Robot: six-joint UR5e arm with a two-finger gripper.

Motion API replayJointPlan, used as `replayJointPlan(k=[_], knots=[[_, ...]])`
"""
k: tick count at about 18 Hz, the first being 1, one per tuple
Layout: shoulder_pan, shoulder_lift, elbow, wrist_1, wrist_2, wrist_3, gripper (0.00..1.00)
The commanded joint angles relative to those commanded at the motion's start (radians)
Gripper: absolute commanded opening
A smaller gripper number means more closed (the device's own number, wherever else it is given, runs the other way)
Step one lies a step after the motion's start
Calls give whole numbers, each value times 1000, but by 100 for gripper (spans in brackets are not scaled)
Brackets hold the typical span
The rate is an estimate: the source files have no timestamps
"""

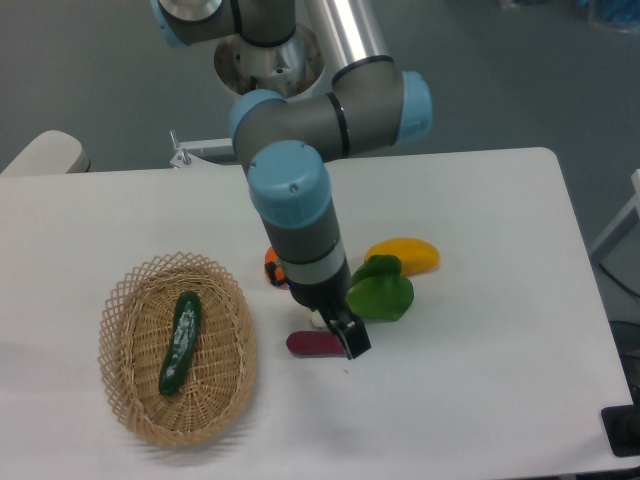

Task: Pick up the cucumber from the basket
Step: 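Move the gripper from beside the bok choy over the cucumber in the basket, then lower the gripper onto the green cucumber and close on it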

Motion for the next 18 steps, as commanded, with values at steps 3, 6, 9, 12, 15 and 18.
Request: replayJointPlan(k=[3,6,9,12,15,18], knots=[[-60,6,-31,-6,8,-233,100],[-100,0,-78,0,-1,-410,100],[-140,-9,-86,0,-8,-551,100],[-163,-38,-77,8,-29,-655,100],[-180,-87,-72,57,-55,-761,100],[-204,-110,-74,66,-55,-769,100]])
